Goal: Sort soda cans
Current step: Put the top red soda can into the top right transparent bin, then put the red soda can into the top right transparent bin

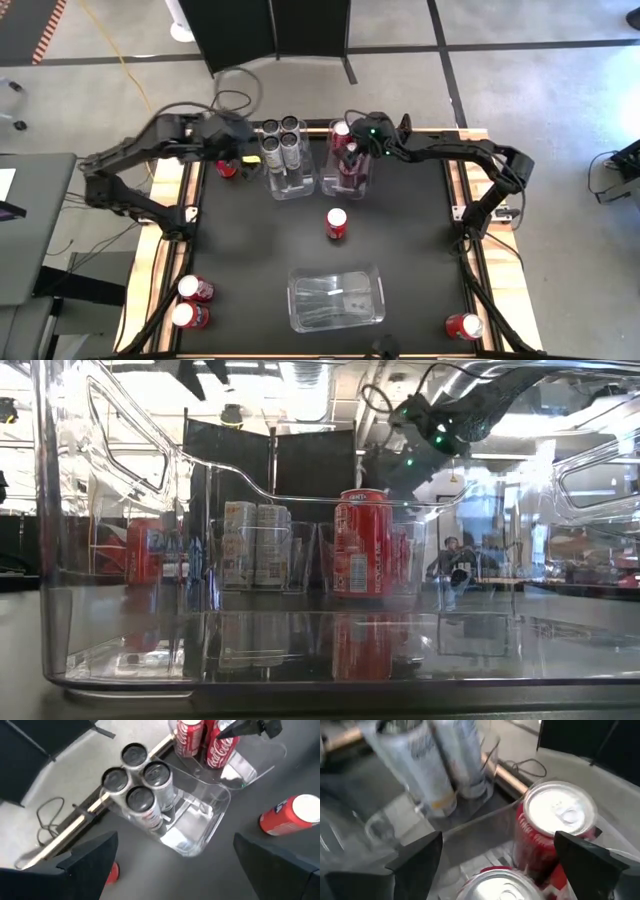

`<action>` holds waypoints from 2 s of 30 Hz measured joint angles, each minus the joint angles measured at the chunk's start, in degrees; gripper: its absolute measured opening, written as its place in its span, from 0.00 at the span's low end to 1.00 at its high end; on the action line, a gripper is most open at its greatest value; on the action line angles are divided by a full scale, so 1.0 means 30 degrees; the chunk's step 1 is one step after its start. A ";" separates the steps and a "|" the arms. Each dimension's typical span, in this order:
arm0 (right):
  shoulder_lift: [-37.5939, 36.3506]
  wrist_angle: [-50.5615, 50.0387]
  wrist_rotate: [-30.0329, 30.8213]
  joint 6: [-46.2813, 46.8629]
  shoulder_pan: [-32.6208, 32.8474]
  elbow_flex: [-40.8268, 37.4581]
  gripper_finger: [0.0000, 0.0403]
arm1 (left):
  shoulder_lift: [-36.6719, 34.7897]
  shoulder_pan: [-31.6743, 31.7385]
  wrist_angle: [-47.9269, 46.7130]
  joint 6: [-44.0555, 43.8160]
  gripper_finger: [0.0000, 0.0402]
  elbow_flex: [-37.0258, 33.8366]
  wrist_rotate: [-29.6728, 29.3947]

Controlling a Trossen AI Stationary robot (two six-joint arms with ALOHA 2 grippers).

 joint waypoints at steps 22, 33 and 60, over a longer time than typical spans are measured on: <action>-0.5347 -0.0371 0.0069 0.4130 0.2645 0.0029 0.91 | -0.2447 -1.1494 -0.4331 -1.9361 0.96 -0.7881 0.2918; -0.5195 -0.0905 0.0234 0.4281 0.6357 0.0022 0.91 | -0.2444 -1.4269 -0.2236 -2.5419 0.96 -1.2843 0.8924; -0.6169 -0.6221 -0.0777 0.0747 1.0572 0.0022 0.91 | -0.2611 -1.5545 0.1426 -2.9898 0.96 -1.4012 1.5127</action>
